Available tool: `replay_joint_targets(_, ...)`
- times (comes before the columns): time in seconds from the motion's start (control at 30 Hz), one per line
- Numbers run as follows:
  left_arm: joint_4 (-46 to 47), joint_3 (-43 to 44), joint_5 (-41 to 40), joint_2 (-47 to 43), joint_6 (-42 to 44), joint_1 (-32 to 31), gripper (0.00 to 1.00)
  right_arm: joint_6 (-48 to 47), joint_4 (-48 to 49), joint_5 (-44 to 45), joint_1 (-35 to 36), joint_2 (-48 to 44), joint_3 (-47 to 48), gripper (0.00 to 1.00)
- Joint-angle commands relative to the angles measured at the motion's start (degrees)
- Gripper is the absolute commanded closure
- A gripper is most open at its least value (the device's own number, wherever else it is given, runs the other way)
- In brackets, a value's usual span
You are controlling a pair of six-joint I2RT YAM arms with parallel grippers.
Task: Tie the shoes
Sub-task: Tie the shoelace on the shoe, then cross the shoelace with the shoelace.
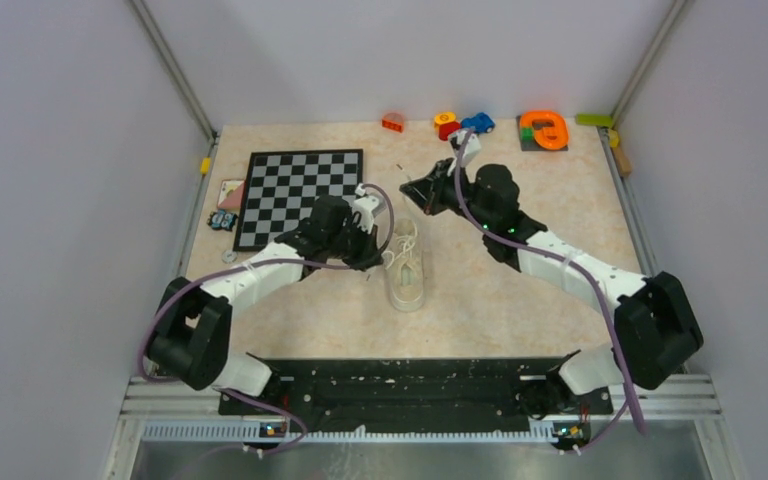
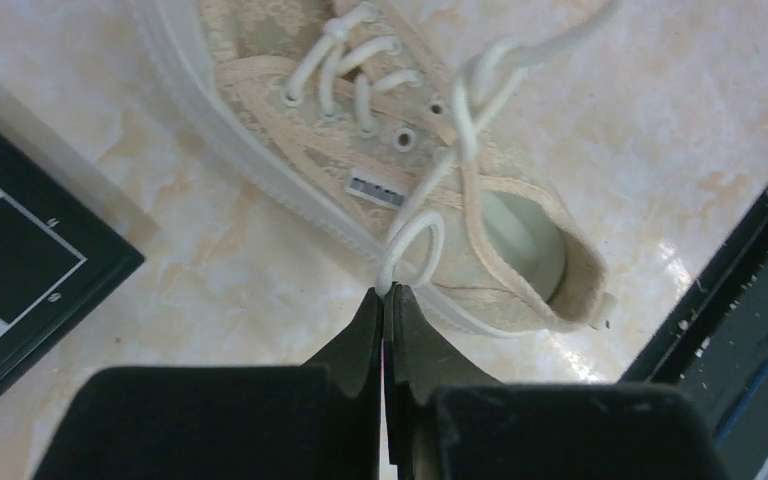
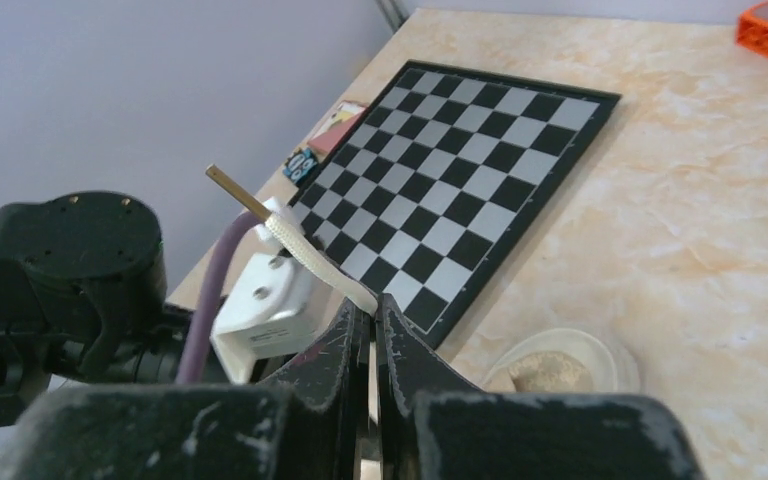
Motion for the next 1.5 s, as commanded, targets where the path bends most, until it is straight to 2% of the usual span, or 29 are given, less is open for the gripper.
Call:
replay_joint_targets(0.0, -2.01, 4.93, -10.85, 2.93, 0.35, 1.12, 1.0, 0.13, 4.12, -4.41, 4.28, 3.71, 5.53, 1.0)
replay_joint_targets(0.07, -1.8, 7.49, -11.91, 5.44, -0.5, 3.06, 1.0, -0.36, 6.34, -5.01, 6.15, 3.28, 5.26, 1.0)
replay_joint_targets(0.17, -1.53, 12.68, -6.83, 9.52, -0.4, 6.43, 1.0, -2.03, 9.71, -7.08, 8.27, 1.33, 3.13, 1.0)
replay_joint_targets(0.37, -7.04, 29.62, -1.16, 20.8, 8.38, 7.21, 1.0, -5.29, 10.63, -6.53, 15.34, -1.47, -0.5, 1.0)
replay_joint_targets(0.6, -3.19, 39.75, 23.6, 31.46, 12.05, 7.23, 1.0, -10.47, 10.42, -3.53, 24.76, 2.66, 0.12, 1.0)
replay_joint_targets(0.77, -6.46, 46.38, 35.73, 37.18, 13.94, 6.95, 1.0, -12.08, 9.99, -3.09, 27.25, 7.85, 2.3, 1.0)
replay_joint_targets(0.97, -5.71, 47.15, 37.54, 39.2, 14.08, 5.46, 1.0, -12.53, 9.18, -2.66, 28.73, 13.37, 3.67, 1.0)
replay_joint_targets(1.2, -3.39, 44.22, 34.68, 36.76, 14.08, 5.54, 1.0, -16.87, 6.43, 2.22, 28.81, 8.27, 1.86, 1.0)
replay_joint_targets(1.37, -2.69, 44.31, 36.21, 36.86, 13.35, 5.5, 1.0, -19.43, 3.71, 1.56, 28.76, 7.79, 2.53, 1.0)
replay_joint_targets(1.47, -1.3, 43.88, 36.63, 37.16, 12.58, 5.42, 1.0, -19.96, 3.84, -2.28, 28.76, 8.91, 2.95, 1.0)
